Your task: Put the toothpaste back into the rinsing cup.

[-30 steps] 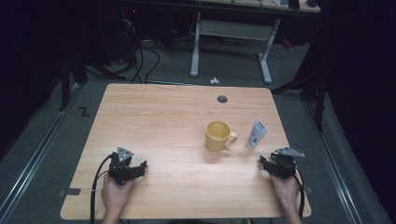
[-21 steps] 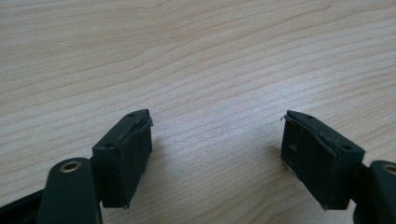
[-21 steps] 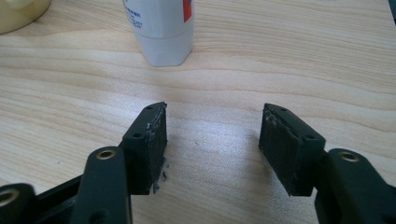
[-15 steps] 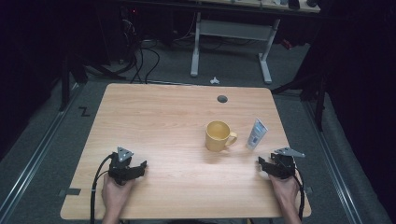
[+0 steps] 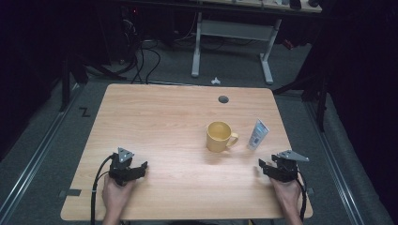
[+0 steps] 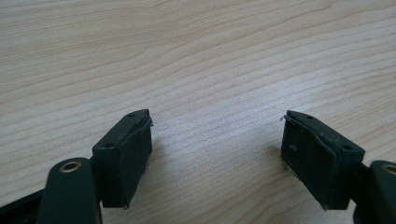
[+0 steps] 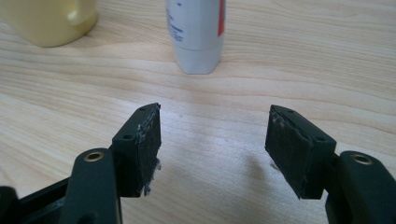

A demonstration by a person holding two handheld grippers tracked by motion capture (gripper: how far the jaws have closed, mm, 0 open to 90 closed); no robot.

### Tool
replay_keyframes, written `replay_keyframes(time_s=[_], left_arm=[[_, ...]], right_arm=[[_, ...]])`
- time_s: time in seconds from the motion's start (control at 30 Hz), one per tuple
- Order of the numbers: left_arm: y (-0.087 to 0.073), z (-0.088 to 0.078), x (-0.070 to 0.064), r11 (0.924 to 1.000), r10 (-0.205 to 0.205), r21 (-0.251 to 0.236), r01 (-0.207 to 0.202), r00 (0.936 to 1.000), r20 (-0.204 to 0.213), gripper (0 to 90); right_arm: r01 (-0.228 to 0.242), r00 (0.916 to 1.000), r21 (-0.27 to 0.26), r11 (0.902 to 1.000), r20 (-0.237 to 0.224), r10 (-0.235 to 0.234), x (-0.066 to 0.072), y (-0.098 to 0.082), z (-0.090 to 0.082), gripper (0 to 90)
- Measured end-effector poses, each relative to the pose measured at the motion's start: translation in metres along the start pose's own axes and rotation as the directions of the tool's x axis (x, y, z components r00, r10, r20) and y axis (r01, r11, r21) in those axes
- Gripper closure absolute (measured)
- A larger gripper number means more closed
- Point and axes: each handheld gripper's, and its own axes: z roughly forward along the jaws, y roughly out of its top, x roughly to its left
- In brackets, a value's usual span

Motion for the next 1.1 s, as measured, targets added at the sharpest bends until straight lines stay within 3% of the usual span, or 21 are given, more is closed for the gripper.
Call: replay_keyframes(time_s=[0.67, 1.1], left_arm=[[0.000, 0.000, 0.000, 1.0000, 0.000, 0.000, 0.000, 1.0000, 0.000, 24.8], [0.000, 0.000, 0.000, 1.0000, 0.000, 0.000, 0.000, 1.0000, 0.000, 24.8]], right_arm=[[0.021, 0.9994, -0.049, 0.9986, -0.025, -0.022, 0.026, -0.001, -0.012, 42.9], [0.002, 0.9997, -0.062, 0.9981, -0.025, -0.004, 0.029, 0.012, -0.013, 48.1]])
